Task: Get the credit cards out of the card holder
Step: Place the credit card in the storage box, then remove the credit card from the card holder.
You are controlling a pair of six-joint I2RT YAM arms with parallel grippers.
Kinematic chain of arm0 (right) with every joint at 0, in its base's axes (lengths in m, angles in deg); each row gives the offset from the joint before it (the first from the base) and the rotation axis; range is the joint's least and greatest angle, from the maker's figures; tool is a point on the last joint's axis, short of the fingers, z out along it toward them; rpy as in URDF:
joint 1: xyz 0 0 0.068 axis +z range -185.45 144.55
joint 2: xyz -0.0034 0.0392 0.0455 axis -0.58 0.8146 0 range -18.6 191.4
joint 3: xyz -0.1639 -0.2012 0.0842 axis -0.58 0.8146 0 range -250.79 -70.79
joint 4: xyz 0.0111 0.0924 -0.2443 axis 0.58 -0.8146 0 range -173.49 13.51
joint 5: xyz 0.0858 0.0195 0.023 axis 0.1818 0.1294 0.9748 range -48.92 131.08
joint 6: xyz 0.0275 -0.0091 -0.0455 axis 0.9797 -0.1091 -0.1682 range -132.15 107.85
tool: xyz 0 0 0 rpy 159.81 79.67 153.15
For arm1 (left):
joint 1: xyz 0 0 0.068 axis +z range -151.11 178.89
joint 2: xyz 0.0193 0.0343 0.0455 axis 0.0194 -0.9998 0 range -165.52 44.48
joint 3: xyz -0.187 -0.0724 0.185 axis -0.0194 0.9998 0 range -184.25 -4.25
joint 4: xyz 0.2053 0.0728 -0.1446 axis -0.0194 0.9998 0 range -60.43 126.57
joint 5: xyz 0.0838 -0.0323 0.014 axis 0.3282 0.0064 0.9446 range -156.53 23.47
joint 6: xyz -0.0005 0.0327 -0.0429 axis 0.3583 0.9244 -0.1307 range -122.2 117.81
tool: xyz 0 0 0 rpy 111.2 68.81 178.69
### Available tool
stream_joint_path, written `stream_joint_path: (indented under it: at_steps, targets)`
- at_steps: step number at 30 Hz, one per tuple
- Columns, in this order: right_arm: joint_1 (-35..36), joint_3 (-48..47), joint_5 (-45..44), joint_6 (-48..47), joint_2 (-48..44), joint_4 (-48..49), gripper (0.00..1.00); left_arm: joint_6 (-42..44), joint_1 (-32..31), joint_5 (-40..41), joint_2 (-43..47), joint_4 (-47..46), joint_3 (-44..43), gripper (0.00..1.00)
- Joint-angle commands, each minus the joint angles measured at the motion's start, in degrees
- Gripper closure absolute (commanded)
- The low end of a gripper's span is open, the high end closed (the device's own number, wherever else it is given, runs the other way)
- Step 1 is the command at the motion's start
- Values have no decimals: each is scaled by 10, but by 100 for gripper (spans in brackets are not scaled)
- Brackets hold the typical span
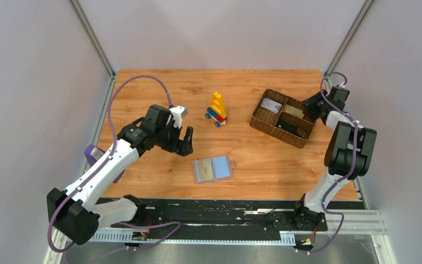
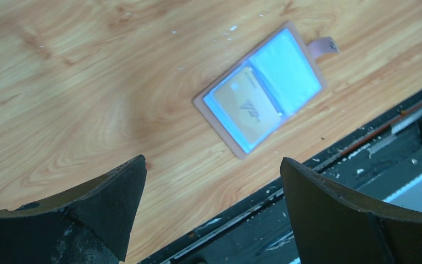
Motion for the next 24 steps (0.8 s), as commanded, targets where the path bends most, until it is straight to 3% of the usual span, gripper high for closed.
stream_joint_path:
  at_steps: [1, 12, 19, 24]
  targets:
    - [6, -35, -12, -28, 1, -55, 62, -19, 6, 84, 41, 7, -12, 0]
    - [78, -18, -9, -45, -110, -131, 66, -61, 6, 30, 41, -4, 5, 7]
    - [193, 64, -30, -40, -223, -157, 67, -95, 6, -5, 54, -66, 58, 11]
    - [339, 118, -80, -71, -288, -195, 67, -134, 7, -23, 57, -112, 104, 18]
